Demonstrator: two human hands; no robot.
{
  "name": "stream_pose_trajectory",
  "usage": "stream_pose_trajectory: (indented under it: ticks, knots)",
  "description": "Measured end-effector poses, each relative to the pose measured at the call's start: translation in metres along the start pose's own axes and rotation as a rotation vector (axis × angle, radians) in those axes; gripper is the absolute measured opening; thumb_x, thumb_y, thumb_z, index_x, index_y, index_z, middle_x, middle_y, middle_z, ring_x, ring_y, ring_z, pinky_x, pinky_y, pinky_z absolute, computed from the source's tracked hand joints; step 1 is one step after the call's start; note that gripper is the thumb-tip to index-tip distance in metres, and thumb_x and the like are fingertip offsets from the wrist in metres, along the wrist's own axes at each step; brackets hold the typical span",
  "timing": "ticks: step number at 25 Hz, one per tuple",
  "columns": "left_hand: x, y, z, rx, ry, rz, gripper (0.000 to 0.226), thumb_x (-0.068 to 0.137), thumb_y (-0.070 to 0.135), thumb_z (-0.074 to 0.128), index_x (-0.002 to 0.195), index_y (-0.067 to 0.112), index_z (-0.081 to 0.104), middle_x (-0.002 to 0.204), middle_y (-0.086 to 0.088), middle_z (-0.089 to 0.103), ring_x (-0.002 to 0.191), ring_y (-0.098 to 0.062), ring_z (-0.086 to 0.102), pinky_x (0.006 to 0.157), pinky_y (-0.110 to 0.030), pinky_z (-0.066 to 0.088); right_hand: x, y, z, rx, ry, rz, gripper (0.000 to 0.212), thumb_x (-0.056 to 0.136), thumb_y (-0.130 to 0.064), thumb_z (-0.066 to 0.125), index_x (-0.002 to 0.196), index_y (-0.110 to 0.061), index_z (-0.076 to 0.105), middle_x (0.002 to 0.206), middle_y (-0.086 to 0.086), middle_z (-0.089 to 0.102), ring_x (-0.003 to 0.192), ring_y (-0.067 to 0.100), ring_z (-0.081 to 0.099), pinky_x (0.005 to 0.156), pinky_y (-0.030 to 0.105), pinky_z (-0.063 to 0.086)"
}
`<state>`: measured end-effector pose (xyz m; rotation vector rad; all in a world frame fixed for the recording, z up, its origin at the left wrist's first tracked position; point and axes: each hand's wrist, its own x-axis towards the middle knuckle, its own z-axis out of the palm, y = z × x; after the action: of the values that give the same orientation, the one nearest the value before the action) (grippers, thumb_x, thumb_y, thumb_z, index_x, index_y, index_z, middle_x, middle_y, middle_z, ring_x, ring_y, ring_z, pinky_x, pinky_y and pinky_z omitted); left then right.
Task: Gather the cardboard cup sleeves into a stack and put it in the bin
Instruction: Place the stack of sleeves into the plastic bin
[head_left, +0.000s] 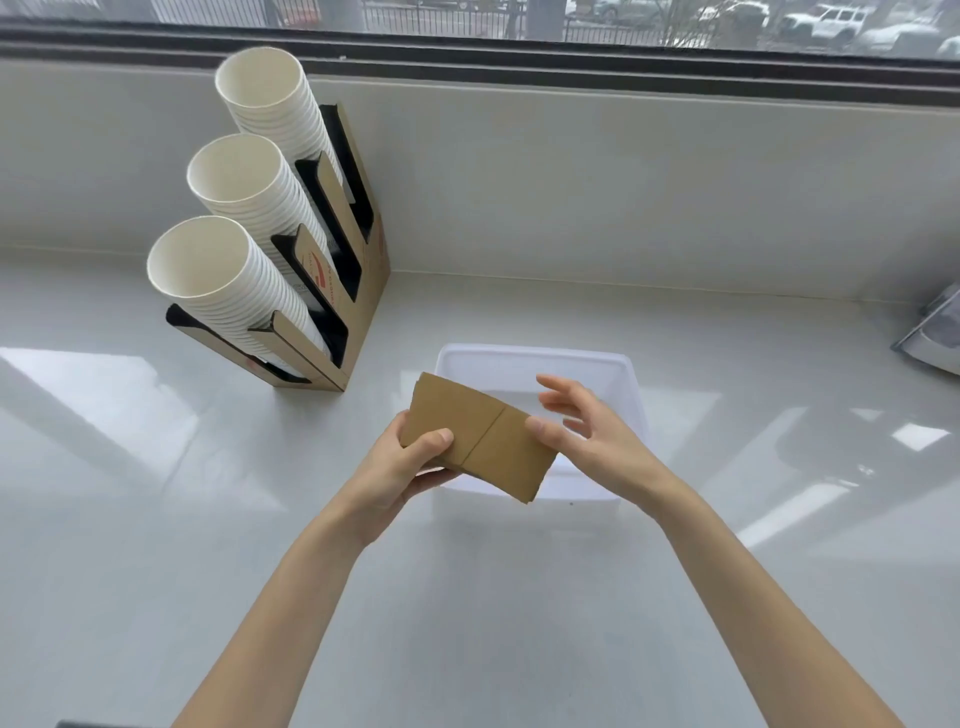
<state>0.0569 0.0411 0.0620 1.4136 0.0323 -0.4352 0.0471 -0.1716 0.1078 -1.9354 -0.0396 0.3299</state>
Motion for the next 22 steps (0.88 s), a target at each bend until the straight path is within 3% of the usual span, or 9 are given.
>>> stream_pose_trajectory:
  ticks: [2, 7, 12, 16, 20, 22]
  knots:
    - [0.005, 0.008, -0.001, 0.049, -0.043, 0.005, 0.072, 0.052, 0.043, 0.065, 0.117, 0.018, 0.047, 0.104, 0.001, 0.064, 0.085, -0.008, 0.068, 0.074, -0.020, 0.056, 0.012, -0.011, -0.002, -0.057, -0.055, -0.030, 0.052, 0.086, -0.035, 0.056, 0.134, -0.030, 0.037, 0.127, -0.004, 0.048, 0.119, 0.007, 0.046, 0.102, 0.024, 0.035]
    - [0.016, 0.023, -0.003, 0.160, -0.104, 0.010, 0.077, 0.053, 0.044, 0.066, 0.121, 0.017, 0.044, 0.110, -0.004, 0.062, 0.088, -0.006, 0.067, 0.074, -0.018, 0.054, 0.030, -0.022, 0.000, -0.087, -0.311, 0.066, 0.050, 0.085, -0.034, 0.059, 0.132, -0.035, 0.039, 0.121, -0.003, 0.059, 0.109, 0.012, 0.058, 0.085, 0.020, 0.047]
    - [0.028, 0.025, -0.003, 0.211, -0.100, -0.007, 0.075, 0.053, 0.047, 0.065, 0.120, 0.019, 0.044, 0.110, -0.004, 0.062, 0.092, -0.009, 0.066, 0.078, -0.022, 0.053, 0.035, -0.003, 0.011, 0.093, -0.231, 0.144, 0.062, 0.069, -0.042, 0.060, 0.129, -0.033, 0.042, 0.117, 0.014, 0.063, 0.103, 0.022, 0.063, 0.087, 0.032, 0.048]
    - [0.043, 0.026, -0.001, 0.199, -0.036, -0.013, 0.073, 0.057, 0.052, 0.066, 0.118, 0.016, 0.049, 0.119, -0.007, 0.061, 0.099, -0.012, 0.065, 0.084, -0.025, 0.052, 0.046, 0.007, 0.015, 0.257, -0.167, 0.170, 0.065, 0.068, -0.040, 0.058, 0.128, -0.023, 0.044, 0.113, 0.012, 0.063, 0.091, 0.019, 0.063, 0.077, 0.029, 0.050]
    - [0.057, 0.032, -0.001, 0.173, 0.030, -0.030, 0.048, 0.079, 0.043, 0.059, 0.117, 0.015, 0.050, 0.116, -0.003, 0.060, 0.097, -0.006, 0.064, 0.074, -0.014, 0.054, 0.063, 0.014, 0.011, 0.426, -0.125, 0.195, 0.060, 0.070, -0.037, 0.059, 0.124, -0.015, 0.049, 0.100, 0.001, 0.064, 0.082, 0.012, 0.063, 0.066, 0.024, 0.051]
    - [0.064, 0.032, -0.006, 0.209, 0.084, -0.042, 0.048, 0.084, 0.040, 0.053, 0.124, 0.013, 0.046, 0.120, -0.002, 0.058, 0.103, -0.006, 0.060, 0.077, -0.017, 0.053, 0.071, 0.020, 0.009, 0.479, -0.090, 0.234, 0.053, 0.078, -0.034, 0.060, 0.124, -0.011, 0.049, 0.095, 0.000, 0.062, 0.076, 0.012, 0.062, 0.059, 0.022, 0.051]
